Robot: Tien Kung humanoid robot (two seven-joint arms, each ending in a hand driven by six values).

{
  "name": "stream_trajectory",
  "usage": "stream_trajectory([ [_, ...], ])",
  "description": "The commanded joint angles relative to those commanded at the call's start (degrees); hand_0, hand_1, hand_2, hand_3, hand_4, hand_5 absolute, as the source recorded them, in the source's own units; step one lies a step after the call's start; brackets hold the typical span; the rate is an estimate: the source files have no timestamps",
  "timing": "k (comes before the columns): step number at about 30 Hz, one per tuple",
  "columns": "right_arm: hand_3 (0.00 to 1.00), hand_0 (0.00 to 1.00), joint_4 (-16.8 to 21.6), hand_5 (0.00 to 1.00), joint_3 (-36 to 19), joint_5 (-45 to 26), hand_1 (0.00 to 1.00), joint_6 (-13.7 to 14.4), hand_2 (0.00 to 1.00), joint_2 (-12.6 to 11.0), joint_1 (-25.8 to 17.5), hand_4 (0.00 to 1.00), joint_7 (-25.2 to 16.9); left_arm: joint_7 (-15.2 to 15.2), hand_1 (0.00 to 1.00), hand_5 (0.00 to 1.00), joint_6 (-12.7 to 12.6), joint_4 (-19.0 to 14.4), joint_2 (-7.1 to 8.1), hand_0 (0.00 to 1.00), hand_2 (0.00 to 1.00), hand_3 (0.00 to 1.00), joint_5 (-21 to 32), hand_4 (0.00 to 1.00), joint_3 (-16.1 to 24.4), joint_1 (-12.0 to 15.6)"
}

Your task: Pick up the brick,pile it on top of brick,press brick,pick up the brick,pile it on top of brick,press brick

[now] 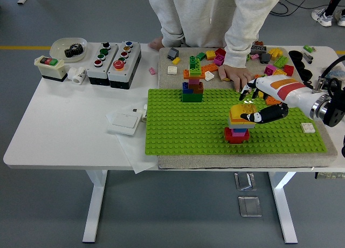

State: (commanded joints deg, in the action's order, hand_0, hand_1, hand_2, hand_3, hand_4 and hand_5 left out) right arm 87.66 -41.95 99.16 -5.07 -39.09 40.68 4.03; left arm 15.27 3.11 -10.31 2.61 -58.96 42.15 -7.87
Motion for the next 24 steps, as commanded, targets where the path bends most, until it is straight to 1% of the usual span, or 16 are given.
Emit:
stream_trajectory([
  [1, 0.734, 0.582, 1.0, 0.4, -0.8, 0.8, 0.638, 0.7, 0.737, -0.4, -0.7, 0.842, -0.2, 0.0, 0.727, 0.601, 0.0, 0.0, 0.0, 0.784, 0.639, 0.558, 0.0, 0.583, 0.0, 0.0],
  [6, 0.734, 0.582, 4.9, 0.4, -3.4, 4.3, 0.638, 3.1, 0.737, -2.1, -3.2, 0.842, -1.6, 0.0, 0.727, 0.601, 0.0, 0.0, 0.0, 0.784, 0.639, 0.558, -0.1, 0.583, 0.3, 0.0],
  [7, 0.663, 0.612, 5.2, 0.433, -3.6, 4.5, 0.65, 3.2, 0.723, -2.3, -3.4, 0.835, -1.7, 0.0, 0.726, 0.603, 0.0, 0.0, 0.0, 0.782, 0.638, 0.558, -0.2, 0.584, 0.3, -0.1],
  [10, 0.663, 0.612, 7.1, 0.433, -4.0, 5.5, 0.65, 3.8, 0.723, -3.2, -4.7, 0.835, -2.8, 0.1, 0.726, 0.603, 0.0, 0.0, 0.0, 0.782, 0.638, 0.558, -0.5, 0.584, 0.5, -0.1],
  [12, 0.663, 0.612, 7.7, 0.433, -4.2, 5.7, 0.65, 3.9, 0.723, -3.5, -5.3, 0.835, -3.2, 0.1, 0.726, 0.603, 0.0, 0.0, -0.01, 0.782, 0.638, 0.558, -0.6, 0.584, 0.6, -0.1],
  [13, 0.607, 0.633, 7.9, 0.478, -4.2, 5.8, 0.646, 4.0, 0.715, -3.7, -5.7, 0.827, -3.5, 0.1, 0.724, 0.601, 0.0, 0.0, -0.02, 0.783, 0.638, 0.558, -0.6, 0.582, 0.6, -0.1],
  [17, 0.607, 0.633, 8.7, 0.478, -3.8, 5.4, 0.646, 3.8, 0.715, -4.1, -6.7, 0.827, -4.2, 0.1, 0.724, 0.601, 0.0, 0.0, -0.03, 0.783, 0.638, 0.558, -0.7, 0.582, 0.7, -0.1],
  [24, 0.601, 0.636, 8.4, 0.48, -2.7, 5.1, 0.647, 3.5, 0.711, -3.9, -7.2, 0.824, -4.3, 0.1, 0.725, 0.601, 0.0, 0.0, -0.05, 0.783, 0.637, 0.557, -0.7, 0.582, 0.8, 0.0],
])
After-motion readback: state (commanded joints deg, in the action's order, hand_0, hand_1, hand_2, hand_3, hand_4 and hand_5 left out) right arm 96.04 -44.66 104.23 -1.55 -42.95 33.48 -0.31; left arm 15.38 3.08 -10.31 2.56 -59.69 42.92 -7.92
